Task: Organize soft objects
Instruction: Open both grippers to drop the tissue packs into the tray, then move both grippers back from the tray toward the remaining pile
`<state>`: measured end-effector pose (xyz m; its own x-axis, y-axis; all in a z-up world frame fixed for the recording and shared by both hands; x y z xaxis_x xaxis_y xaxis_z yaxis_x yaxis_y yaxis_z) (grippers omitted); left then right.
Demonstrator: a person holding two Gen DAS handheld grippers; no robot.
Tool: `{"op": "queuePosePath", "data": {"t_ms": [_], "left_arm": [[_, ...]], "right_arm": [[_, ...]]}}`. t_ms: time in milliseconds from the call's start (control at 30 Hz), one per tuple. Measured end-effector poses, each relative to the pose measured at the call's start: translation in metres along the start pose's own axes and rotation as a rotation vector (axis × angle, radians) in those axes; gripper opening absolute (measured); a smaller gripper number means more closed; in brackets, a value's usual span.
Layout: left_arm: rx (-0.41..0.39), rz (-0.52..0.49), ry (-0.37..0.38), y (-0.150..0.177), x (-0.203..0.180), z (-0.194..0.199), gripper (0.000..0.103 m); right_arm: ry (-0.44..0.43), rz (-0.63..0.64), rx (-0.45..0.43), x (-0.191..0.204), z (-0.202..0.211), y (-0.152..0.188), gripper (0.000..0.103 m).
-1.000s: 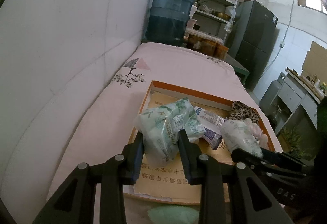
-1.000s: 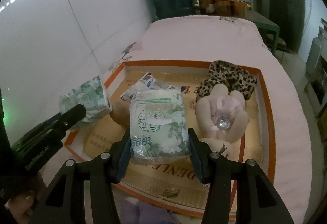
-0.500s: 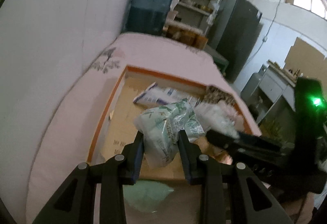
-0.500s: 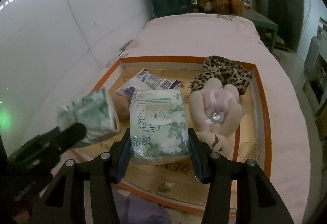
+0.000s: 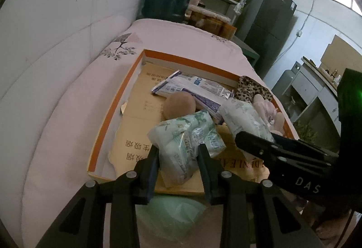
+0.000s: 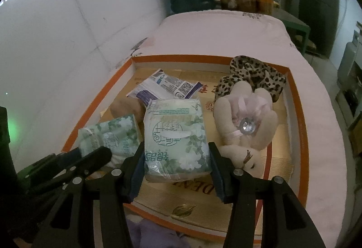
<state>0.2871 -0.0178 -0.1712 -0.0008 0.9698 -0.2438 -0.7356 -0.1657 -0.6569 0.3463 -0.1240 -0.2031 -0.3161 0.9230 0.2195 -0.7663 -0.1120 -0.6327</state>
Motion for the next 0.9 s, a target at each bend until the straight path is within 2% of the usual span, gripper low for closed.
{"op": "queuePosePath", "data": {"t_ms": [133,267,433,900], "left_arm": [[-0.001,-0.012,0.004,0.001,-0.002,0.001,0.036],[-0.005,-0.01,-0.004,-0.001,0.0,0.002,0.046],[-0.026,-0.011,-0.017,-0.003,0.001,0.008,0.053],[-0.077,-0.037,-0.049,-0.012,-0.001,0.027,0.055]], "right_arm": [[0.001,0.002,-0.006,0.002,0.0,0.0,0.054],[-0.008,-0.003,-0.015,0.001,0.005,-0.001,0.057],[-0.002,-0.001,-0.032,0.001,0.013,-0.003,0.06],[-0.009,-0.003,-0.056,0.007,0.033,-0.005,0.06]]}}
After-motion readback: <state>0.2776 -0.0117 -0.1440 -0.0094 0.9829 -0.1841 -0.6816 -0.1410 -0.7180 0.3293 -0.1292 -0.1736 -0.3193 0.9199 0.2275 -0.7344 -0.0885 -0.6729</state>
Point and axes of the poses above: each gripper's, at about its wrist camera, not at the fingertips, and z roughly against the way its jaws point, x to its left, y to its underside, the point moved 8 cm from there along -z, roughly the way its jaws point, and after that the axes turned 3 degrees about -y, right-handed, at the moved point
